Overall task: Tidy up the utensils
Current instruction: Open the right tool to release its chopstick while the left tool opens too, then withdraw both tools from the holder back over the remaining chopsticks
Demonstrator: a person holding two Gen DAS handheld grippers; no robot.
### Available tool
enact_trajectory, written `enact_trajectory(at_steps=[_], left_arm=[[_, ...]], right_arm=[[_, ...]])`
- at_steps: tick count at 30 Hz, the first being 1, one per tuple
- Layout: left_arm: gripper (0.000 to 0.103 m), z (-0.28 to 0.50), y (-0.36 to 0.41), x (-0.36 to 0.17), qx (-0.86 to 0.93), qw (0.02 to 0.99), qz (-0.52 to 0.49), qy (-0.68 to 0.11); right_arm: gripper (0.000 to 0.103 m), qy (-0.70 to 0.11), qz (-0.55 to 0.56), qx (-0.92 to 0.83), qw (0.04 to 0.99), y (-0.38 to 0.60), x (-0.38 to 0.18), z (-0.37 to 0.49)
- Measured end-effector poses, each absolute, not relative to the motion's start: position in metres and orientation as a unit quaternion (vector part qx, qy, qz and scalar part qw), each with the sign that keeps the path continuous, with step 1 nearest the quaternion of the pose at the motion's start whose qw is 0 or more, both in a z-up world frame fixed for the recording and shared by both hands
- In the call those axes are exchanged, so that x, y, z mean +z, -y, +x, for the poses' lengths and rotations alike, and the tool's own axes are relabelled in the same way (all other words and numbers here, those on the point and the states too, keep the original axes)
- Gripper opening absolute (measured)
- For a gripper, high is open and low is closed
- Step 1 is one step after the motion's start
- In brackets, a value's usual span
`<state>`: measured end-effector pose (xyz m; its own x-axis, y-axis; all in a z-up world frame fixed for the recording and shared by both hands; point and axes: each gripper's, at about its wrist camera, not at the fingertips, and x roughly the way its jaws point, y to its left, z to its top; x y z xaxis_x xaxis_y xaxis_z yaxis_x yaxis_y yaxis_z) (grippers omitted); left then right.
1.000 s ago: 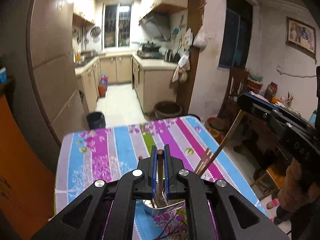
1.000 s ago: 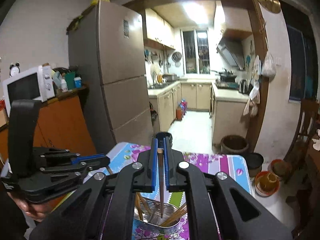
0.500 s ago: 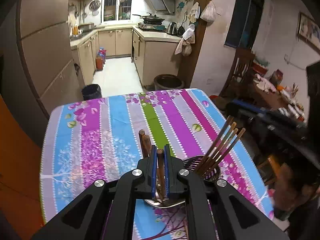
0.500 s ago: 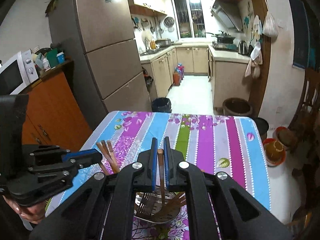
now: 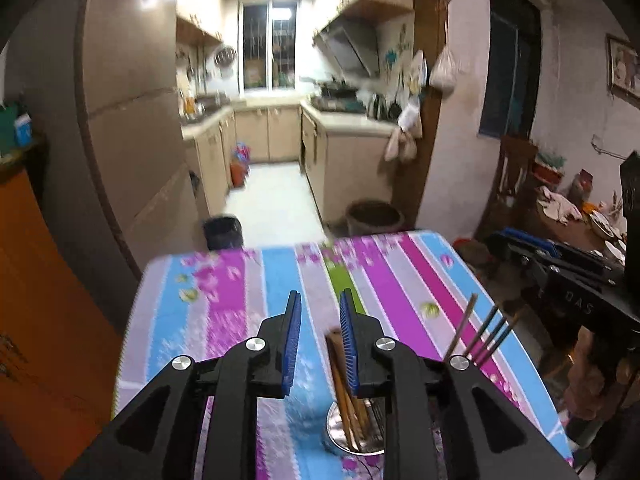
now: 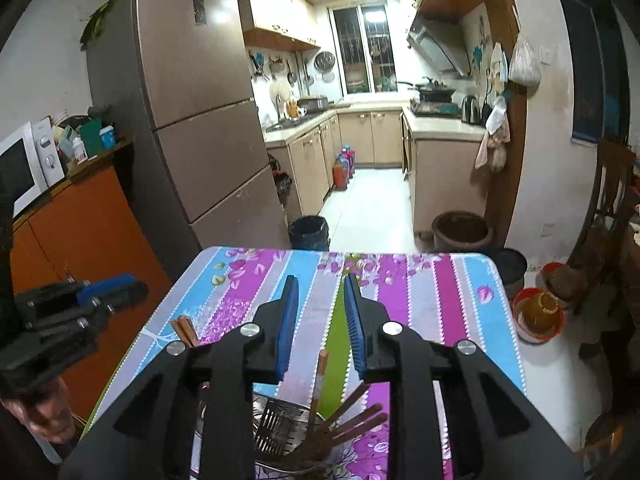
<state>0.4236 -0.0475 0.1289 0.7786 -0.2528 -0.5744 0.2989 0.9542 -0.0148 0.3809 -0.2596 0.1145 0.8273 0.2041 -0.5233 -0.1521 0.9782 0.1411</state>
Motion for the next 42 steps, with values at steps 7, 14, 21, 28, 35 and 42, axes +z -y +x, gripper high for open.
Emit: enact_trajectory(at_steps=[7, 14, 21, 28, 35, 42], left_arm=[[0.021, 0.389, 0.037, 0.148, -0.099, 0.961, 0.056, -0.251], [0.028, 0.308, 0.024, 0.115, -0.065, 0.97, 0.101, -0.212], [0.03, 0.23, 0.012, 0.033, -0.096, 0.956, 0.119, -0.251], [0.035, 0.167, 0.004, -0.039, -0.106, 0.944, 0.128, -0.286], [0.035, 0.119, 0.012, -0.075, -0.107, 0.941, 0.121, -0.298], [0.037, 0.087, 0.031, -0.088, -0.114, 0.941, 0.15, -0.282]], right_arm=[[0.022, -0.275, 0.05, 0.085, 0.956, 0.274, 0.122, 0.363], [0.038, -0.269, 0.016, 0.096, 0.958, 0.289, 0.097, 0.284], [0.042, -0.28, 0.024, 0.097, 0.955, 0.31, 0.038, 0.186], [0.05, -0.306, 0.022, 0.054, 0.95, 0.311, -0.027, 0.107], [0.054, -0.32, 0.026, 0.079, 0.944, 0.274, -0.062, 0.063], [0.057, -0.321, 0.002, 0.098, 0.942, 0.246, -0.074, 0.042]])
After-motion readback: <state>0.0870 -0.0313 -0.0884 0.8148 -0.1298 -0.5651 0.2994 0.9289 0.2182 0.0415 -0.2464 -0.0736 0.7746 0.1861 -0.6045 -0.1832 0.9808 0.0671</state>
